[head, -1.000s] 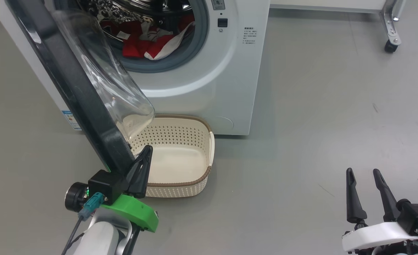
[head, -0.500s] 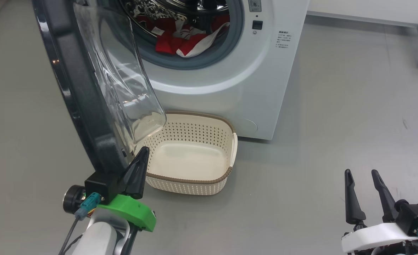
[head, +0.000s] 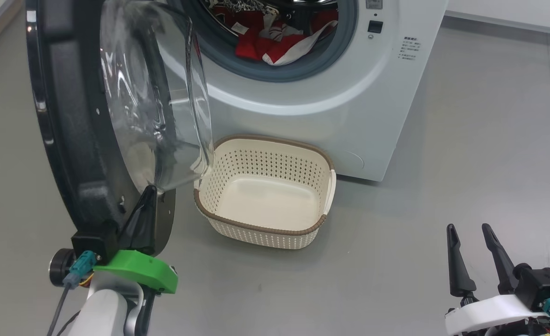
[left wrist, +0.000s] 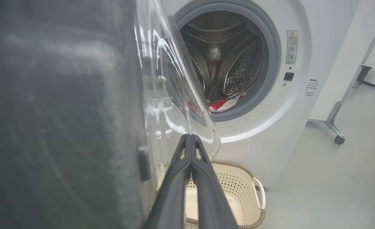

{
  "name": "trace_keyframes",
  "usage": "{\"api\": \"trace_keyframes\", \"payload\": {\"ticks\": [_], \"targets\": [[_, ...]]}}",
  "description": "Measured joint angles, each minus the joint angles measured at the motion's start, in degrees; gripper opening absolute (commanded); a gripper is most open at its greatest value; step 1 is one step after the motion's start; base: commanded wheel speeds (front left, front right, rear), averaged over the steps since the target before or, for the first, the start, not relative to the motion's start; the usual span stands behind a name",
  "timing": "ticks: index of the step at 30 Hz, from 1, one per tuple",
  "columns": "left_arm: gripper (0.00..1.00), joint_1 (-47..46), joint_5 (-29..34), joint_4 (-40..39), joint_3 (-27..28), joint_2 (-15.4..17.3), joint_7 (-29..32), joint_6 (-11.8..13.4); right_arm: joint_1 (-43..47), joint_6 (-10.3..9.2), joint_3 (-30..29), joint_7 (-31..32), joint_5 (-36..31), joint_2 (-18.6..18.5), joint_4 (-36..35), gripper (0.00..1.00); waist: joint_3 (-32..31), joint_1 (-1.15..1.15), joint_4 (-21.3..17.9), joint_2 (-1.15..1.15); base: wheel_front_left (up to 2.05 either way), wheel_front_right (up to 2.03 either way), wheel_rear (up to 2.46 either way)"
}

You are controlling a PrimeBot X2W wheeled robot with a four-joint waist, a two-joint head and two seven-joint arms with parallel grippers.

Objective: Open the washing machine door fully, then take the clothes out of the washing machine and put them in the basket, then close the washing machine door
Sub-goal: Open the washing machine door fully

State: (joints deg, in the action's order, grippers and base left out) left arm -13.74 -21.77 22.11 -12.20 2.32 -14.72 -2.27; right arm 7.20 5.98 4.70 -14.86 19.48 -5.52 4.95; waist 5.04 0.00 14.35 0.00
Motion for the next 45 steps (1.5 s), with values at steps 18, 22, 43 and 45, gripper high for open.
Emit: {"api": "trace_keyframes", "payload": {"ticks": [18,22,43,45], "targets": [[0.0,-0.4,-1.2,-2.0,5.1,0.2,0.0,0.1,-0.9,0.44,1.1,0.0,-1.6,-1.3,-0.3,1.0,3.6,0.0,5.5,0.0,0.0,0.0,0.0],[0.0,-0.4,-1.7,-2.4,6.5,-0.1,0.0,0.3,-1.3,0.44,1.4,0.0,-2.0,-1.7,-0.6,1.0,4.7,0.0,6.4,0.0,0.0,0.0,0.0],[0.0,-3.9,-5.8,-4.3,20.6,1.3,0.0,1.1,-5.6,0.49,1.9,2.0,-3.8,-5.4,-2.9,1.0,13.9,0.0,7.8,0.0,0.0,0.0,0.0],[0.0,-4.8,-6.8,-4.2,22.2,1.5,0.0,1.2,-5.9,0.49,1.8,2.3,-4.3,-6.0,-3.4,1.0,14.8,0.0,7.8,0.0,0.0,0.0,0.0]]}}
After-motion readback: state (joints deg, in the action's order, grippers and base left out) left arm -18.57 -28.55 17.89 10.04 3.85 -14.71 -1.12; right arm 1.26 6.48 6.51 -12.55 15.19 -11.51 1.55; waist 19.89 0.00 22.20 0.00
